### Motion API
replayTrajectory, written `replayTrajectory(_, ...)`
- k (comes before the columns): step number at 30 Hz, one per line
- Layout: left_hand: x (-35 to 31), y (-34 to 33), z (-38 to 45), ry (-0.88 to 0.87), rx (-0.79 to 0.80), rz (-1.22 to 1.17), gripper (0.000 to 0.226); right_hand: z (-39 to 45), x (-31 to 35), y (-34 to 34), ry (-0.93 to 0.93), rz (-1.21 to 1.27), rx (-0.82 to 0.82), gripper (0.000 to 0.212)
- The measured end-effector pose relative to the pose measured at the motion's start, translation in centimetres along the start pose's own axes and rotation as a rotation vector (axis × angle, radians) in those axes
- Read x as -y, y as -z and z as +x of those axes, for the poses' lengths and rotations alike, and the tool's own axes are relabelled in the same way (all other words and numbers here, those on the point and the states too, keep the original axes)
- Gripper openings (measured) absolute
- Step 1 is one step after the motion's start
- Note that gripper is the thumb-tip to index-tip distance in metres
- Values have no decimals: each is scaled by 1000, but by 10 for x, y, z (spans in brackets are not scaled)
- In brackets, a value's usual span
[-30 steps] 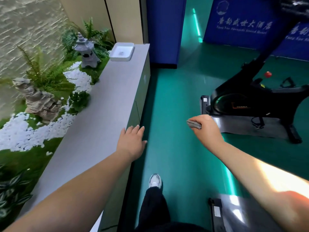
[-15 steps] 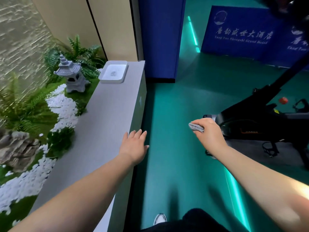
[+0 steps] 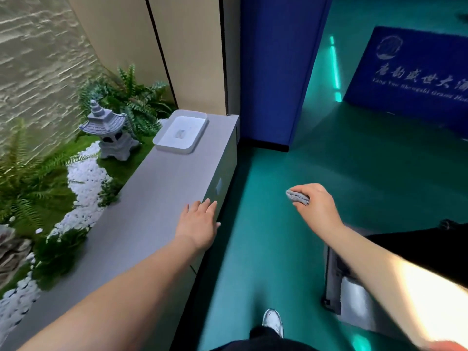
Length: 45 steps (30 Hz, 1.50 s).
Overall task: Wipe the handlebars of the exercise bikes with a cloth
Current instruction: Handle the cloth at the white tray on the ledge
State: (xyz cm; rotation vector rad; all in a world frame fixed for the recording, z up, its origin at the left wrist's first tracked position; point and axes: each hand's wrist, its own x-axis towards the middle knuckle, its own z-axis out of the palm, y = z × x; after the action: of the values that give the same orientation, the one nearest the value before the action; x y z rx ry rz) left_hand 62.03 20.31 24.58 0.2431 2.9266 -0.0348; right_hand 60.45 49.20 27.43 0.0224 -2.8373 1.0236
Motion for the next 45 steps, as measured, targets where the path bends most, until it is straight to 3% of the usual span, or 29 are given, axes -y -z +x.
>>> replayTrajectory(8,-2,26,98,103,-21,-39,60,133,-18,-4,50,40,85,28)
replayTrajectory(17,45,40,224,193,-29,-71,56,283,6,-51,112,54,199,30)
replayTrajectory(23,89,54,305,261,-22,-92,56,380,46,-72,207,-1,245,16)
replayTrajectory(31,137,63,368,385,-6,-117,58,487,53,-136,268,59,378,4)
replayTrajectory(41,172,58,454,703,46,-185,60,643,88,-219,426,130,677,28)
replayTrajectory(45,169,62,494,846,59,-244,60,702,106,-240,400,79,787,51)
